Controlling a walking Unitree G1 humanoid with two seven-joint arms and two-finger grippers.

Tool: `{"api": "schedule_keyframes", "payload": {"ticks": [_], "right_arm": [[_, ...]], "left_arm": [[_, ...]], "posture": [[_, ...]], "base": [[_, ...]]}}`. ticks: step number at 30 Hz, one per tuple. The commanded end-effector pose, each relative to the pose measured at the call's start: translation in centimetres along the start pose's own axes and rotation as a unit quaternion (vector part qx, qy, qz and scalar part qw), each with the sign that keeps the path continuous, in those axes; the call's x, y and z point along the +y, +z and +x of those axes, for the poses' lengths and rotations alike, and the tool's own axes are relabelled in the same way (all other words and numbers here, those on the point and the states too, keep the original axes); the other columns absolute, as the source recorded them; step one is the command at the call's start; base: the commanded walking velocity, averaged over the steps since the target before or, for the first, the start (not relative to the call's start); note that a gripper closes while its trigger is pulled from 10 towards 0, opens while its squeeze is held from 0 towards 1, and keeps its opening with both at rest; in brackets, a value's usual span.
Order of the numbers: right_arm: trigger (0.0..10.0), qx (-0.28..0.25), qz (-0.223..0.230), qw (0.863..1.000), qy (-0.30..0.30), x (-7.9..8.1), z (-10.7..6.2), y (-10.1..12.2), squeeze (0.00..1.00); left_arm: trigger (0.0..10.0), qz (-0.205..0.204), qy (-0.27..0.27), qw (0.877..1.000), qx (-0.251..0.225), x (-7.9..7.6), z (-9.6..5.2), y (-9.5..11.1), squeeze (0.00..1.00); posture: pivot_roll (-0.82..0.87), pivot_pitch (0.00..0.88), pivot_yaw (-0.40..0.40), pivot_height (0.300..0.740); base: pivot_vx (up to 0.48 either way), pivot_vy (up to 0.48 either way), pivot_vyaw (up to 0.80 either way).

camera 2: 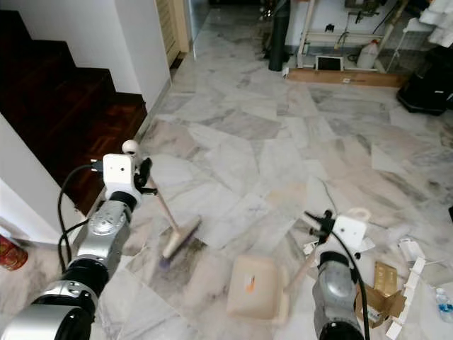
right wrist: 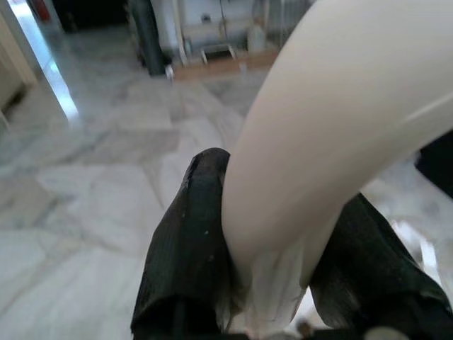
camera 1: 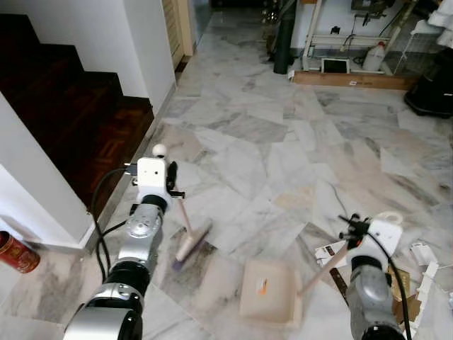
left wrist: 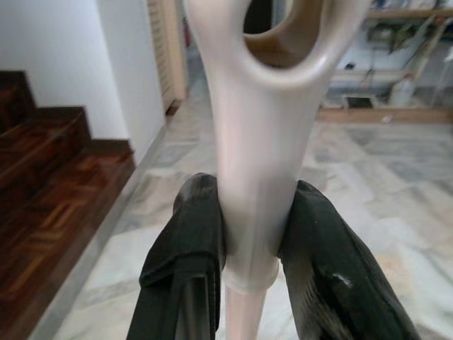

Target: Sweep floor

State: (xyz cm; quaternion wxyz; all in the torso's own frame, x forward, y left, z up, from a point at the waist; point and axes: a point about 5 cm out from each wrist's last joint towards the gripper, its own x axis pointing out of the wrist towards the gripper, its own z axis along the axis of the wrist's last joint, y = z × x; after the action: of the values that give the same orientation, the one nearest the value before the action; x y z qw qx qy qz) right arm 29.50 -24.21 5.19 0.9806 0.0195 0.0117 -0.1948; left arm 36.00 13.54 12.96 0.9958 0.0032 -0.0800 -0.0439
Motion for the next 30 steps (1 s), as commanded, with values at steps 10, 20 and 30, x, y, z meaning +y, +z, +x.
{"api": "schedule_keyframes", "payload": {"ticks": [10,20,30], "right_arm": [[10.0,-0.084,0.018,0.996,0.013,1.3,1.3,3.8,0.0],[10.0,-0.131,0.003,0.991,0.026,-0.4,1.2,5.8,0.0],[10.0,-0.142,0.007,0.989,-0.031,-3.2,0.7,6.1,0.0]], "left_arm": [[10.0,-0.013,-0.012,0.998,-0.055,-1.8,0.7,2.4,0.0],[10.0,-0.015,-0.013,0.998,-0.067,-2.5,0.8,2.6,0.0],[10.0,0.0,-0.049,0.998,-0.05,-3.3,0.9,2.2,0.0]], "posture": [[-0.07,0.0,-0.009,0.74],[-0.15,0.0,0.013,0.74],[-0.19,0.0,0.071,0.74]], "base": [[0.0,0.0,0.0],[0.0,0.0,0.0],[0.0,0.0,0.0]]}}
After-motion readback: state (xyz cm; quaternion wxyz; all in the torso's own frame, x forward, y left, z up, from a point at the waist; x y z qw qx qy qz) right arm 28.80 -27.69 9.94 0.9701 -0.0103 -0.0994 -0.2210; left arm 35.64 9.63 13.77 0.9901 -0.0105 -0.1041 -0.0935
